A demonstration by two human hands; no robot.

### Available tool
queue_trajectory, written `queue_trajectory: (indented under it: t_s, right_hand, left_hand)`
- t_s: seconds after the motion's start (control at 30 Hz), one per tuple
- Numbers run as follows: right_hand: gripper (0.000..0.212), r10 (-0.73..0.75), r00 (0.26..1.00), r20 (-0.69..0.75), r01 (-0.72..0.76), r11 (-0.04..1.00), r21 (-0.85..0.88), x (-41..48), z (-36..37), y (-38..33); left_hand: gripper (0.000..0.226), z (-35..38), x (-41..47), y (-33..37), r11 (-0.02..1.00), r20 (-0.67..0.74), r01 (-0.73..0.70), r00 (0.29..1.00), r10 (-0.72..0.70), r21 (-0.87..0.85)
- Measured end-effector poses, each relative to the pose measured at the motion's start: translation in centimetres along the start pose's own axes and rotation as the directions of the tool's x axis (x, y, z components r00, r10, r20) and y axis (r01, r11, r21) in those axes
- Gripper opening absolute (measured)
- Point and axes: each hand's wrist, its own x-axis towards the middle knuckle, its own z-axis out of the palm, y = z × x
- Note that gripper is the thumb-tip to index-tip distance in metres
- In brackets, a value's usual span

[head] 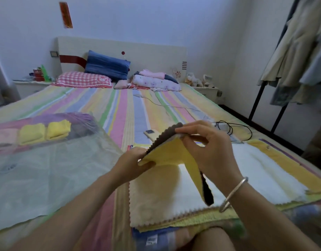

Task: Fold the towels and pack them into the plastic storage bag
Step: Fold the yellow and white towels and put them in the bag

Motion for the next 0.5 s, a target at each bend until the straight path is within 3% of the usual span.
queue_trajectory:
  t_s: [0.17, 0.27, 0.33, 0.5]
  right_hand:
    - [0.013, 0.167, 0.981, -0.104, -0.163, 0.986, 0.043, 4.5, -4.9, -1.1]
    - [0.017, 0.349, 0.926, -0.146, -0.333, 0.935, 0.122, 5.3, -7.2, -0.2]
    - [0.019, 0.435, 0.889, -0.142, -0.404, 0.892, 0.202, 5.1, -8.4, 0.5]
    - [0.018, 0.569, 0.816, -0.107, -0.524, 0.804, 0.281, 3.4, -9.9, 2.8]
  left_hand:
    - [0.025, -2.3, -0.1, 0.7, 0.964, 0.072, 0.152, 0.988, -0.139, -0.221]
    - [0.038, -3.8, -0.7, 0.8, 0.892, 0.121, 0.244, 0.969, -0.214, -0.380]
    - [0.027, -5.0, -1.4, 0.6, 0.872, 0.160, 0.259, 0.964, -0.210, -0.416]
    - [0.025, -7.3, -2.8, 0.9, 0.908, 0.229, 0.212, 0.964, -0.134, -0.360]
